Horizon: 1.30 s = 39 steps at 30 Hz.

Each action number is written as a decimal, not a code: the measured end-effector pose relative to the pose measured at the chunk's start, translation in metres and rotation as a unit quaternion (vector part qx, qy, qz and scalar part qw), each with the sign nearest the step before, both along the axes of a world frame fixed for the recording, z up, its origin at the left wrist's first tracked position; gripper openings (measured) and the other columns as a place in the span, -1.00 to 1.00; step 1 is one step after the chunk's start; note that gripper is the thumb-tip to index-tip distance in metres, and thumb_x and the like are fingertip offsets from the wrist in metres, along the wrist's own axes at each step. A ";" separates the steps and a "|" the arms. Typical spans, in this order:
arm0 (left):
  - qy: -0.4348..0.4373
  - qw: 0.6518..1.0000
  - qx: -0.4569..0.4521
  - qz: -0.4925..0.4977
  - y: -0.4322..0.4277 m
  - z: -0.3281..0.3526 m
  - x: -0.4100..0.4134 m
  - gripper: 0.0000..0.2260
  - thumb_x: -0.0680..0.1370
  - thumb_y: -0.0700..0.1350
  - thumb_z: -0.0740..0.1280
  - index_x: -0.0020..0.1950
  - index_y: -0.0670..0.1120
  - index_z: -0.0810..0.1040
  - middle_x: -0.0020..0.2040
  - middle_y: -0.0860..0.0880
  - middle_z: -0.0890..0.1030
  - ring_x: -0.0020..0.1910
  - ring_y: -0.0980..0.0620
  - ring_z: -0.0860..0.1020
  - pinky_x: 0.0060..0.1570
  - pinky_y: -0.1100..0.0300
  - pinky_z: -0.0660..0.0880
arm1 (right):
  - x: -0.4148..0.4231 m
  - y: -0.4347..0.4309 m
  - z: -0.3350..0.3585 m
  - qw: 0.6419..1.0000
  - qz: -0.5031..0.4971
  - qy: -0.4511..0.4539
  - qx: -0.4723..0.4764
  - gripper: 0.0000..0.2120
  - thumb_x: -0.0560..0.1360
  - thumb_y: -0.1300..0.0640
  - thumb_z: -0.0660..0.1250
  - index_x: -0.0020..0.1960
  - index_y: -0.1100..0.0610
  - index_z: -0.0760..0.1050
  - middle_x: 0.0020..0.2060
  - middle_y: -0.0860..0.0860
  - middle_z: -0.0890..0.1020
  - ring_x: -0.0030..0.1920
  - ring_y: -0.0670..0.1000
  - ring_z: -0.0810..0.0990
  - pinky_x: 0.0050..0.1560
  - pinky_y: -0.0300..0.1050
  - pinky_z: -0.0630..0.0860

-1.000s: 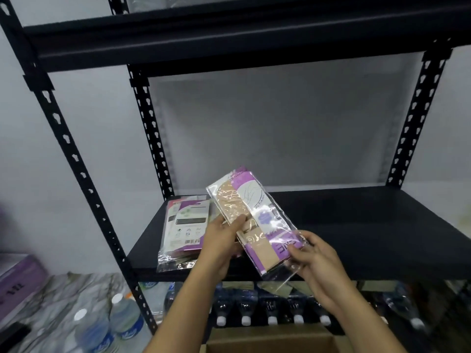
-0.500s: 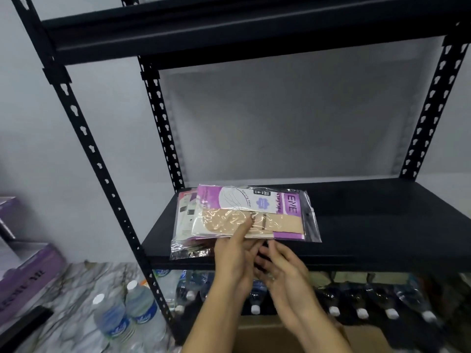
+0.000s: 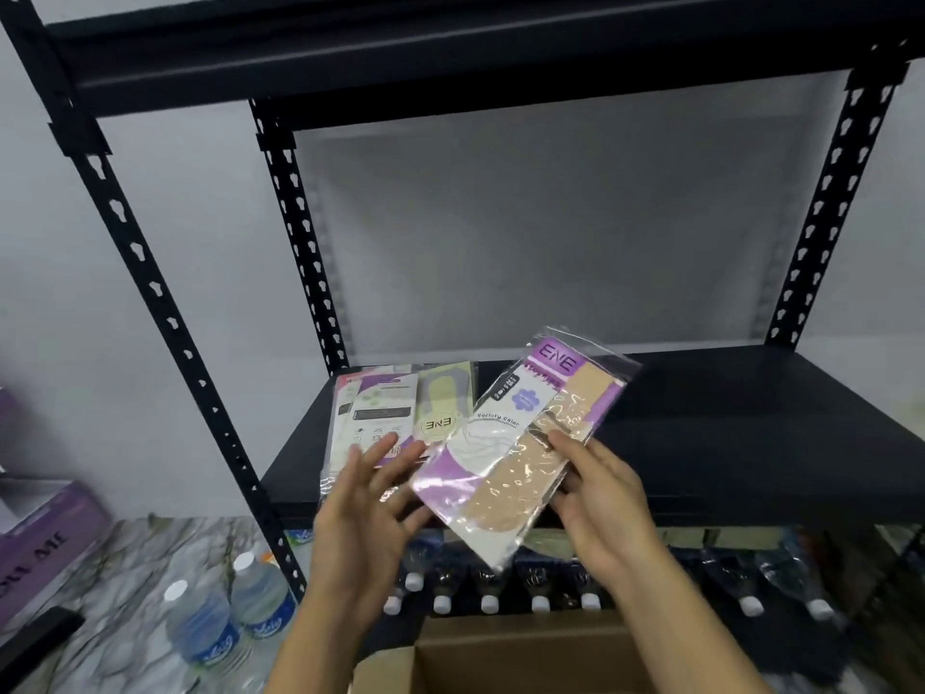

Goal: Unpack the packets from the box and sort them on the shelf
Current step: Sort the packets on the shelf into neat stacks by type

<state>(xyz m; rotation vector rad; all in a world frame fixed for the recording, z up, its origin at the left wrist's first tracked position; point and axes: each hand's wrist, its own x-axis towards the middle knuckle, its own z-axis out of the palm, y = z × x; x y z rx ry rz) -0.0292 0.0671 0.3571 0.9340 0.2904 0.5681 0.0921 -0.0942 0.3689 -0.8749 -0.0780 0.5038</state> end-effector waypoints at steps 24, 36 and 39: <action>0.115 0.977 0.173 -0.047 -0.088 -0.011 0.077 -0.82 0.53 -0.30 0.36 0.13 -0.18 0.57 -0.15 -0.10 0.69 -0.27 0.03 0.65 -0.36 0.20 0.58 | 0.046 -0.072 -0.015 0.940 -0.118 -0.204 -0.248 -0.73 0.40 0.28 0.46 0.07 0.11 0.58 -0.11 0.02 0.68 -0.12 0.00 0.69 -0.16 -0.10 0.65; 0.158 0.958 0.196 -0.138 -0.182 -0.021 0.223 -0.90 0.58 -0.27 0.33 0.07 -0.13 0.57 -0.10 -0.08 0.70 -0.15 0.01 0.71 -0.17 0.13 0.65 | 0.157 -0.176 -0.042 0.846 -0.189 -0.210 -0.453 -0.73 0.43 0.22 0.42 0.12 0.13 0.55 -0.04 0.00 0.63 -0.09 -0.06 0.61 -0.11 -0.18 0.56; 0.183 0.936 0.272 -0.129 -0.208 -0.028 0.270 -0.87 0.55 -0.24 0.37 0.08 -0.11 0.56 -0.15 -0.03 0.69 -0.17 0.05 0.69 -0.12 0.11 0.65 | 0.187 -0.201 -0.047 0.813 -0.224 -0.214 -0.493 -0.75 0.44 0.22 0.40 0.12 0.19 0.58 -0.04 0.06 0.66 -0.13 -0.03 0.61 -0.24 -0.30 0.46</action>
